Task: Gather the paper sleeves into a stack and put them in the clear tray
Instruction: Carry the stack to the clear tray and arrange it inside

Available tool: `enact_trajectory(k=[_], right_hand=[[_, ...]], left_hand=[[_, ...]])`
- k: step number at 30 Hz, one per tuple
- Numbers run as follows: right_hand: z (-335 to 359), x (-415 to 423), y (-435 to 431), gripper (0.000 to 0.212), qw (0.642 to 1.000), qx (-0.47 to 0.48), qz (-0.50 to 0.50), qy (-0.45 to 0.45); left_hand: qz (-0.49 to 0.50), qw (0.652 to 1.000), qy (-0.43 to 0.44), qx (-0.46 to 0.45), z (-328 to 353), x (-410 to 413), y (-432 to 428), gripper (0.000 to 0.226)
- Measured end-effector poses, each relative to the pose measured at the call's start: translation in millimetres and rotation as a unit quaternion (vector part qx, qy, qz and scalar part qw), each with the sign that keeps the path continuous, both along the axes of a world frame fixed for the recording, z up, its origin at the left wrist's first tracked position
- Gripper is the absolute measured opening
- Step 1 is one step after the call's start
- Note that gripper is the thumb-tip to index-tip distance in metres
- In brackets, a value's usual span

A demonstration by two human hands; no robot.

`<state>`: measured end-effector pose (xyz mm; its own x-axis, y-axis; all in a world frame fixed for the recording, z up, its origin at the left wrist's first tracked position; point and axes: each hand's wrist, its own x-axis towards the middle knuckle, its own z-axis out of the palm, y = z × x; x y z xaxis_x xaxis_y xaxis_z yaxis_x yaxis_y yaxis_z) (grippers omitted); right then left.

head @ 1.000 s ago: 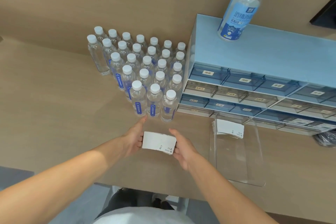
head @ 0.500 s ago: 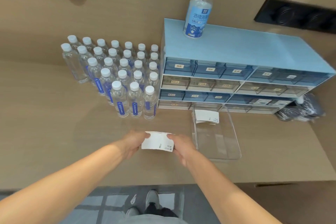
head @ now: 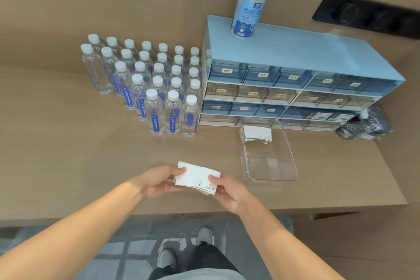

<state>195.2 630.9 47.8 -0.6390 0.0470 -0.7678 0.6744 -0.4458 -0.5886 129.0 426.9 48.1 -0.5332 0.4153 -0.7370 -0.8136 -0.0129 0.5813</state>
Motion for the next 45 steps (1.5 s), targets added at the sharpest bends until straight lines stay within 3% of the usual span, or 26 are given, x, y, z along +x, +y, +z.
enact_trajectory(k=[5, 8, 13, 17, 20, 23, 30, 34, 38, 41, 45], right_hand=[[7.1, -0.2, 12.5, 0.025, 0.999, 0.018, -0.003, 0.036], [12.5, -5.6, 29.7, 0.025, 0.998, 0.042, -0.002, 0.038], [24.7, -24.0, 65.2, 0.017, 0.996, 0.061, 0.034, 0.051], [29.1, -44.1, 94.8, 0.019, 0.994, 0.097, 0.014, 0.056], [20.6, -56.3, 120.9, 0.019, 0.980, 0.191, -0.027, 0.053], [2.0, -64.4, 150.9, 0.022, 0.952, 0.293, -0.061, 0.060], [-32.5, -74.2, 198.5, 0.036, 0.925, 0.376, -0.007, 0.050], [-48.7, -79.3, 216.6, 0.034, 0.929, 0.368, 0.021, 0.032], [-57.7, -86.5, 224.2, 0.030, 0.929, 0.366, 0.032, 0.039], [-63.7, -91.2, 230.5, 0.031, 0.929, 0.363, 0.064, 0.036], [-61.6, -86.4, 239.5, 0.028, 0.906, 0.396, 0.137, 0.065]], left_hand=[[-0.011, 0.999, 0.046, 0.017, 7.4, -1.3, 13.3, 0.023], [-0.011, 0.999, 0.047, 0.019, 12.8, -8.6, 33.7, 0.032], [-0.009, 0.998, 0.060, -0.004, 27.1, -17.2, 91.5, 0.018], [0.062, 0.978, 0.155, -0.129, 36.4, -18.7, 162.4, 0.017], [0.052, 0.932, 0.269, -0.238, 31.0, -19.1, 210.8, 0.034], [0.050, 0.897, 0.317, -0.305, 18.7, -22.7, 247.7, 0.040], [0.072, 0.905, 0.257, -0.331, 2.4, -23.9, 308.1, 0.038], [0.062, 0.916, 0.229, -0.323, -12.5, -26.3, 326.9, 0.022], [0.043, 0.922, 0.211, -0.322, -37.5, -39.0, 330.8, 0.026], [0.036, 0.933, 0.180, -0.308, -42.7, -42.3, 332.9, 0.042], [0.026, 0.914, 0.226, -0.336, -50.5, -35.8, 333.4, 0.042]])
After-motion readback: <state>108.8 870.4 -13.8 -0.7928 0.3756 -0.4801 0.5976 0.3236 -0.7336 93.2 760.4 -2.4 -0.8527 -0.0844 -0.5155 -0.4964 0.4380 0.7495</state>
